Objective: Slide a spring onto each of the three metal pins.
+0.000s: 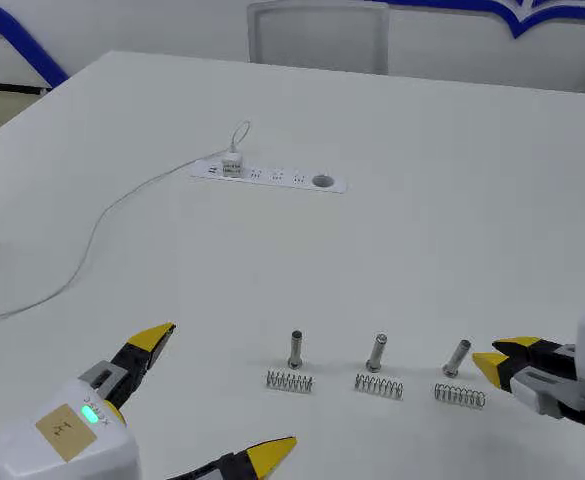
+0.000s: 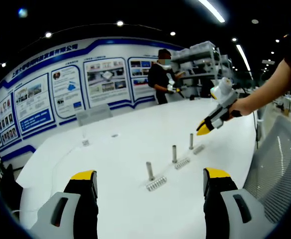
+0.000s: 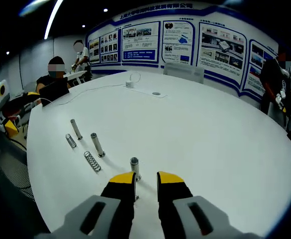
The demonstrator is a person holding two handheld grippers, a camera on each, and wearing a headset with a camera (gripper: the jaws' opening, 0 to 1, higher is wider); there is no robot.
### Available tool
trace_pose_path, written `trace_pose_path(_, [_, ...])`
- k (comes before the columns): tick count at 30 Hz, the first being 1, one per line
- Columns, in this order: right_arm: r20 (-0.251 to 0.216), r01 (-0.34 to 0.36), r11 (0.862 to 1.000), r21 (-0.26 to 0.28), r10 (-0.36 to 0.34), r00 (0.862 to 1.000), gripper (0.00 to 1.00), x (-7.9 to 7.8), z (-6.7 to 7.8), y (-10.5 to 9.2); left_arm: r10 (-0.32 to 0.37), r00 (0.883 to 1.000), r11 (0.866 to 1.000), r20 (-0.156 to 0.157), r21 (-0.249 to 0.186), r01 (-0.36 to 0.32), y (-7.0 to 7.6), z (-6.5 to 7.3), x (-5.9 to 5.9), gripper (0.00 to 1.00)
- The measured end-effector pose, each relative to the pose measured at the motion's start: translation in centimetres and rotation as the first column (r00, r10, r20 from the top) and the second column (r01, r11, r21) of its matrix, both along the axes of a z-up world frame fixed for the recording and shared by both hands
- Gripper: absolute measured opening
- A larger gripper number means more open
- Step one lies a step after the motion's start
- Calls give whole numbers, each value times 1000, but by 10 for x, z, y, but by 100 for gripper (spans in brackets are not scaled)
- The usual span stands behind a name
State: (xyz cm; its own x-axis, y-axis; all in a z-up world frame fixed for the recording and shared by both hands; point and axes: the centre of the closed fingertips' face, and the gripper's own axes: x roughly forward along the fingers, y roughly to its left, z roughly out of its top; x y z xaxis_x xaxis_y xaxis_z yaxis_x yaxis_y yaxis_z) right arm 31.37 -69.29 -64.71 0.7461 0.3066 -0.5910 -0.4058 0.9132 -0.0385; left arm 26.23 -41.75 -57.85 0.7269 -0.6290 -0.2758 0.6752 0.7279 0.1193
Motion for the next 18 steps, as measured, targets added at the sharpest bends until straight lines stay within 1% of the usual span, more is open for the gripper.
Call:
trace_pose_path(3, [-18,-13,1000,9,13,1000,18,-6,-5,-6,6,1000,1000,-1,9,-6,2,-1,0,90])
trace_pose_path(5, [-29,-34,999,27,35,999,19,-10,-8,-3,14,1000,1000,-2,3,-14,3,-1,1,90])
trace_pose_path(7, [-45,-58,997,46,60,997,20,-12,-14,-2,21,1000,1000,-9,6,-21,5,-2,1,90])
trace_pose_path(9, [-56,-88,995,49,90,994,21,-15,-20,3,25,1000,1000,-16,5,-25,5,-3,1,90])
trace_pose_path(11, [-72,-130,990,50,133,988,21,-18,-25,10,27,999,1000,-21,5,-27,5,-4,1,90])
trace_pose_path(13, [-74,-162,986,45,165,984,22,-18,-29,16,27,999,1000,-25,14,-27,6,-5,1,90])
trace_pose_path(15, [-88,-191,981,39,194,977,22,-19,-34,20,26,999,999,-28,19,-25,5,-6,0,90])
trace_pose_path(16, [-101,-214,976,28,216,971,22,-20,-38,22,26,999,999,-29,26,-25,5,-7,0,90])
trace_pose_path(18, [-117,-253,967,-11,250,961,22,-21,-44,22,28,999,999,-26,32,-27,6,-7,0,90])
